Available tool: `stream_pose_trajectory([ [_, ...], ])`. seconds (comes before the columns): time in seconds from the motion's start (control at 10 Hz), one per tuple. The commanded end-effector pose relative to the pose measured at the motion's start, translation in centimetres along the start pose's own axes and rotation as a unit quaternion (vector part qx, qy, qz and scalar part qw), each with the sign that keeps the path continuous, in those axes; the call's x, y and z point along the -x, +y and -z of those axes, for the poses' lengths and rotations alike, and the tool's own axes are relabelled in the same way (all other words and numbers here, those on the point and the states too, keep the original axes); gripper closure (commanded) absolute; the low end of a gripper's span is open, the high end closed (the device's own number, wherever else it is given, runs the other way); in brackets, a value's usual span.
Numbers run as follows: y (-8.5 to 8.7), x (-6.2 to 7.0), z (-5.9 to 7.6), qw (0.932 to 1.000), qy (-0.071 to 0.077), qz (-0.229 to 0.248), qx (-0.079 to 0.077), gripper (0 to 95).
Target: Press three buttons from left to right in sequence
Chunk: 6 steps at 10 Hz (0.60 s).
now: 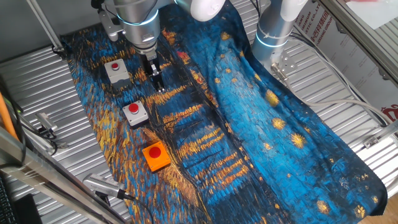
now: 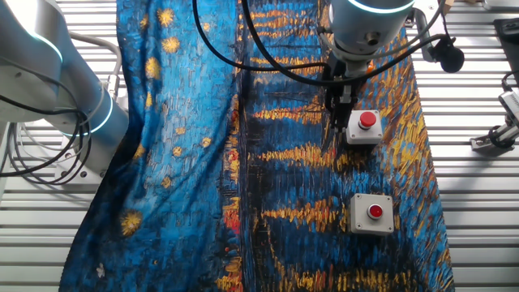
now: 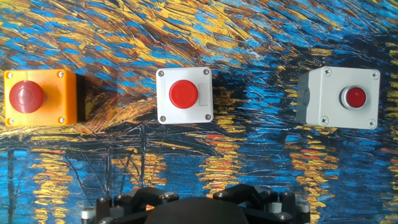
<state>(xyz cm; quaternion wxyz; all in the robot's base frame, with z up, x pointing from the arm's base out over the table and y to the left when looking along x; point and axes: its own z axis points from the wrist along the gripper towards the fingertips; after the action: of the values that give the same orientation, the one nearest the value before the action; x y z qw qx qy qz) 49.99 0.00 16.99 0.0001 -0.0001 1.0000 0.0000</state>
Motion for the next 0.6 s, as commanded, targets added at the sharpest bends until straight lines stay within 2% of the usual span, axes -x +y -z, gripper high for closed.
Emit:
stream_pose_trajectory([
  [0.1,0.0,0.01,0.01,1.0,0.0,0.0,0.0,0.0],
  [0.2,0.01,0.01,0.02,0.9998,-0.013,-0.004,0.012,95.0],
  [0.3,0.01,0.01,0.02,0.9954,-0.012,-0.005,0.094,95.0],
  [0.4,0.01,0.01,0.02,0.9767,-0.011,-0.007,0.214,95.0],
  [0.5,0.01,0.0,0.01,0.9229,-0.009,-0.011,0.385,95.0],
  [0.6,0.01,-0.01,0.01,0.8813,0.02,-0.064,0.468,95.0],
])
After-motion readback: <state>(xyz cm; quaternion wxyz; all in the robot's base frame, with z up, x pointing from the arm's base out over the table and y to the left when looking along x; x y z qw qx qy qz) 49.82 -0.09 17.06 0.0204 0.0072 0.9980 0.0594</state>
